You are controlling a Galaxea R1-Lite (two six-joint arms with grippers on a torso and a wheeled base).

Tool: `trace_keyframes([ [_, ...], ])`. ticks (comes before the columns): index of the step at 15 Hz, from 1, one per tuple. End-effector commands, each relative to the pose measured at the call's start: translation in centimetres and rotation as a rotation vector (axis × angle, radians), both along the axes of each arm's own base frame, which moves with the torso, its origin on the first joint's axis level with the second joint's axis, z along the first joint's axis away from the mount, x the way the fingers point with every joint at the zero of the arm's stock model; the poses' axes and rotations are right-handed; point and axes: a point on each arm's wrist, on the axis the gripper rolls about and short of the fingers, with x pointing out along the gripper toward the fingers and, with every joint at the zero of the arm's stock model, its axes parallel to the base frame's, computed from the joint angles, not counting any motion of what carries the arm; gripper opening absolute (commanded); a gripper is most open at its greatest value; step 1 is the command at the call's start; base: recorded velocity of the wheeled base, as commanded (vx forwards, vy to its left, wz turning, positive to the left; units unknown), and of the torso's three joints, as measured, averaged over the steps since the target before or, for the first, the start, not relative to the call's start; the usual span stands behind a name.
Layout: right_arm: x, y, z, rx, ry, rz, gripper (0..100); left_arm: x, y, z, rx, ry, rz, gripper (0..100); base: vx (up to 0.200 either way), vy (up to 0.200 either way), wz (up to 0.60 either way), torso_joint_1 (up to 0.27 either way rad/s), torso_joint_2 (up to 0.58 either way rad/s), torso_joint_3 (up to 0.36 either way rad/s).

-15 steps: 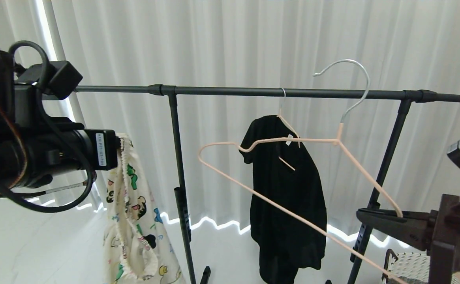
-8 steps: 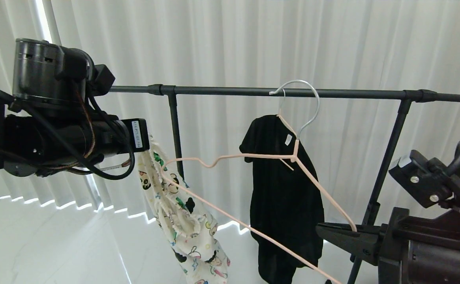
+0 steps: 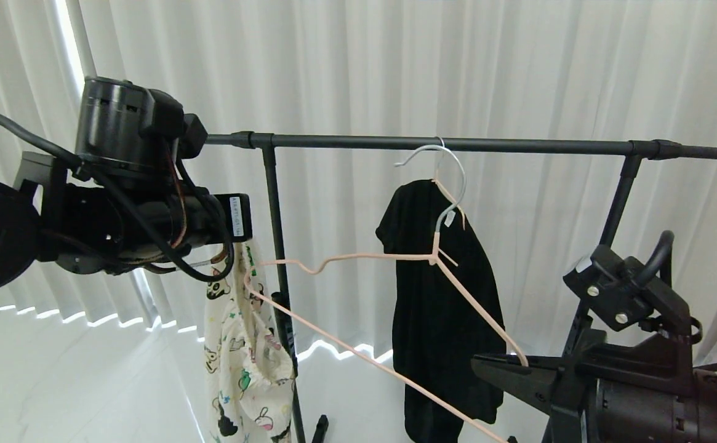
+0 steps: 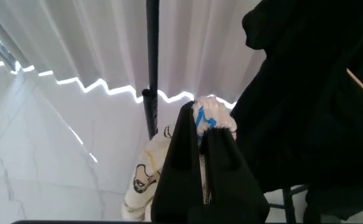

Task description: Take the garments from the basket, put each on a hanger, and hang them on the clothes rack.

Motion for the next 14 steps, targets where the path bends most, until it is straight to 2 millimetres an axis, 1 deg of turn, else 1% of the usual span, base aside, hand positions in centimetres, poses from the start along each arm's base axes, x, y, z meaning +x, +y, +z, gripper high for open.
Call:
trace_keyframes([
  [1,1.0,1.7,-1.2,-0.016,0.003,-0.003,0,0.1,-0.7,-1.2,0.059,0.026,0.036,0,0.0,0.0,0.0,0.0,0.0,0.0],
  [3,1.6,2.2,-1.6,-0.02,-0.013,-0.052,0,0.5,-0.7,-1.6,0.103,0.025,0.099,0,0.0,0.0,0.0,0.0,0.0,0.0],
  [8,1.5,2.5,-1.4,-0.017,-0.02,-0.056,0,0.1,-1.2,-1.2,0.115,0.018,0.063,0,0.0,0.0,0.0,0.0,0.0,0.0],
  [9,1.4,2.5,-1.3,-0.014,-0.022,-0.053,0,0.0,-1.2,-0.9,0.121,0.015,0.03,0,0.0,0.0,0.0,0.0,0.0,0.0],
  [11,1.5,2.5,-1.2,-0.012,-0.024,-0.059,0,-0.6,-0.4,-0.4,0.149,0.017,-0.079,0,0.0,0.0,0.0,0.0,0.0,0.0],
  [12,1.5,2.5,-1.2,-0.011,-0.026,-0.06,0,-0.6,0.2,-0.4,0.17,0.021,-0.107,0,0.0,0.0,0.0,0.0,0.0,0.0],
  [13,1.3,2.2,-0.9,-0.002,-0.032,-0.06,0,-0.2,1.6,-0.2,0.221,0.022,-0.162,0,0.0,0.0,0.0,0.0,0.0,0.0],
  [14,1.3,2.1,-0.9,-0.001,-0.033,-0.06,0,-0.1,2.0,-0.1,0.229,0.019,-0.179,0,0.0,0.0,0.0,0.0,0.0,0.0],
])
